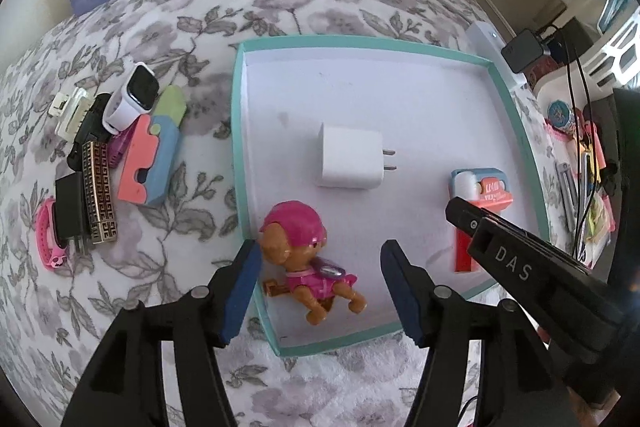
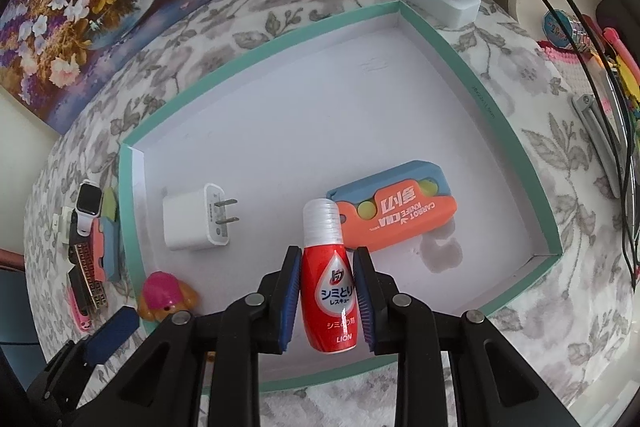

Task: Organize rigid objects
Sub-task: 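Lower the bottle and dog figure into the tray and open both grippers, then move both open grippers back toward the remaining items on the bed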

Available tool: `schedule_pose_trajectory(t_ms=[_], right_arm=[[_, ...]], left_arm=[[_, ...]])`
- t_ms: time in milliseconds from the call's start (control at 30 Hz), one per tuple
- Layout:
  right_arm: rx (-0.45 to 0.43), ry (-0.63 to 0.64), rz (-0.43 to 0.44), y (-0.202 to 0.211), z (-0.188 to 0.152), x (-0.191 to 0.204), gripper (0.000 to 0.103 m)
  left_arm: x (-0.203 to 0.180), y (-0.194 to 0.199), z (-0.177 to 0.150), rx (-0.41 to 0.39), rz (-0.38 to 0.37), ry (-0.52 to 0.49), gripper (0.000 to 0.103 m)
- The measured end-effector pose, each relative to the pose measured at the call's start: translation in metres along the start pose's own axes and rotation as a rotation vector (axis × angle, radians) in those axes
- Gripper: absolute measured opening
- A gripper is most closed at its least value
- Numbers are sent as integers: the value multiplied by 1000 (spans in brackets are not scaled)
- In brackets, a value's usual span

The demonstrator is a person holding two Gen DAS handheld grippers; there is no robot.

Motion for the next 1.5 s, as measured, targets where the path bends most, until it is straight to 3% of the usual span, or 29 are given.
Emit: schedule_pose_trajectory(t_ms=[233,300,333,367,533,633,900,1267,1500], right_arm=[[-21,-8,14,12,0,7,35],[-30,-5,4,13,0,9,48],[-33,1,-3,13,-1,11,50],[-34,10,-5,13,-1,13,54],[-29,46,1,10,-6,27,62],[-28,71,0,8,-9,35,71],[-47,121,-1,8,-14,55,99],[-109,206,17,21,-20,95,103],[-177,272,76,45,-21,140,103]], left_arm=[[19,17,5,-37,-7,56,64],[31,21,8,-55,12,97,70],[38,22,8,-54,32,105,82],[45,24,9,-64,48,122,87],[87,33,10,-107,125,225,88],[113,35,8,-119,153,291,96],[184,45,-7,-140,229,457,97],[271,70,-30,-194,287,652,98],[292,90,-36,-224,354,654,98]])
Point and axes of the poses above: each gripper's, at about its wrist camera, not at the fingertips, and y roughly against the way its jaws point, x to its left, z to its top, the point moved 5 cm from there along -y, roughly the way its jaws point, and after that the axes turned 3 degrees about x, right-handed, at the moved point
